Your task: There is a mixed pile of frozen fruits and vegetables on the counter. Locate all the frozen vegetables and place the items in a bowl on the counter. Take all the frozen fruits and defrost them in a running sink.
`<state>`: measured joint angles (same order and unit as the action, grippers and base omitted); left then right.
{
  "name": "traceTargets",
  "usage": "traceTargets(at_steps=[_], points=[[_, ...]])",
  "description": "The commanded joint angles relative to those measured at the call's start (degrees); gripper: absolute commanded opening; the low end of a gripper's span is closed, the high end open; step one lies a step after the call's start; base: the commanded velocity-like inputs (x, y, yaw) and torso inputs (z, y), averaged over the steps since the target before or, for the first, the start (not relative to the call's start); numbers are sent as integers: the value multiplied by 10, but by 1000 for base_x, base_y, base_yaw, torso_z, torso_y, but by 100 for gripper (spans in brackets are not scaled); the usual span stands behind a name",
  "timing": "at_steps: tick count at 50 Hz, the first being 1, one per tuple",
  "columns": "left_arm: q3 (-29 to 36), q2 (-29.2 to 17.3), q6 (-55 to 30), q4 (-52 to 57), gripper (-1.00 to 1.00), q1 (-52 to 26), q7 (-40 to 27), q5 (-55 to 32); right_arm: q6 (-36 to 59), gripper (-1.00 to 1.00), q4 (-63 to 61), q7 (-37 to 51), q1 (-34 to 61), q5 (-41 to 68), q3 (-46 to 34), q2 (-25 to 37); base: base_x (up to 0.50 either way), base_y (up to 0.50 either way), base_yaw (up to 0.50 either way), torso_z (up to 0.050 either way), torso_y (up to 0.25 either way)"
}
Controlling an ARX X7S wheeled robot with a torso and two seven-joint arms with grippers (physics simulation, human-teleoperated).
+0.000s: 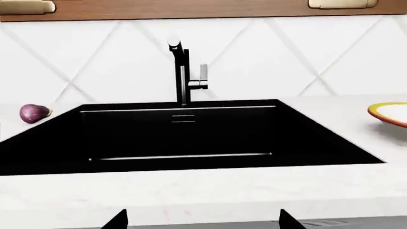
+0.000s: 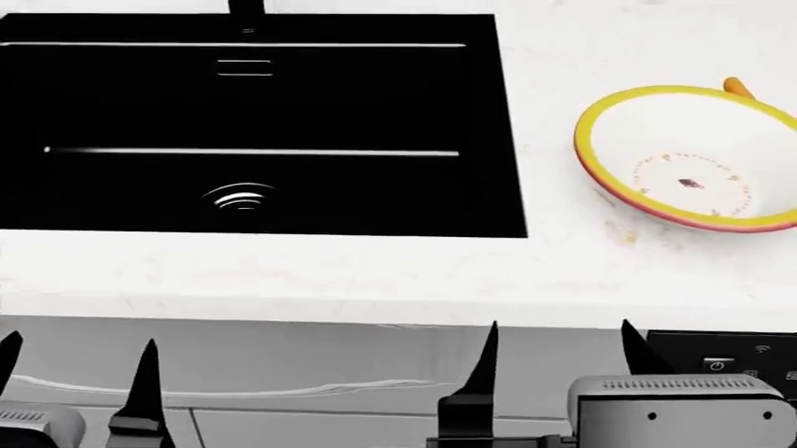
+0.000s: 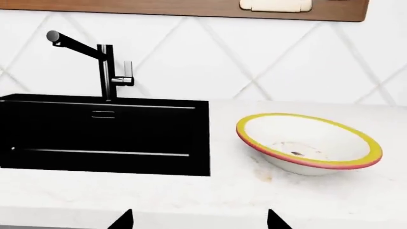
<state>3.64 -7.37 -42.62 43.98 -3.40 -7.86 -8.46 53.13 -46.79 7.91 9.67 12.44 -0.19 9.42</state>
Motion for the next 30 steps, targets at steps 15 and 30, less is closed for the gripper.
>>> traceTargets(at_steps=[15,30], points=[[-31,2,-25,16,100,-1,11,-31,35,100,-35,-1,8,-5,15,8,0,0,0,50,0],[-36,1,-48,17,100,-10,-2,-48,55,100,-46,10,14,5,31,7,0,0,0,42,0]])
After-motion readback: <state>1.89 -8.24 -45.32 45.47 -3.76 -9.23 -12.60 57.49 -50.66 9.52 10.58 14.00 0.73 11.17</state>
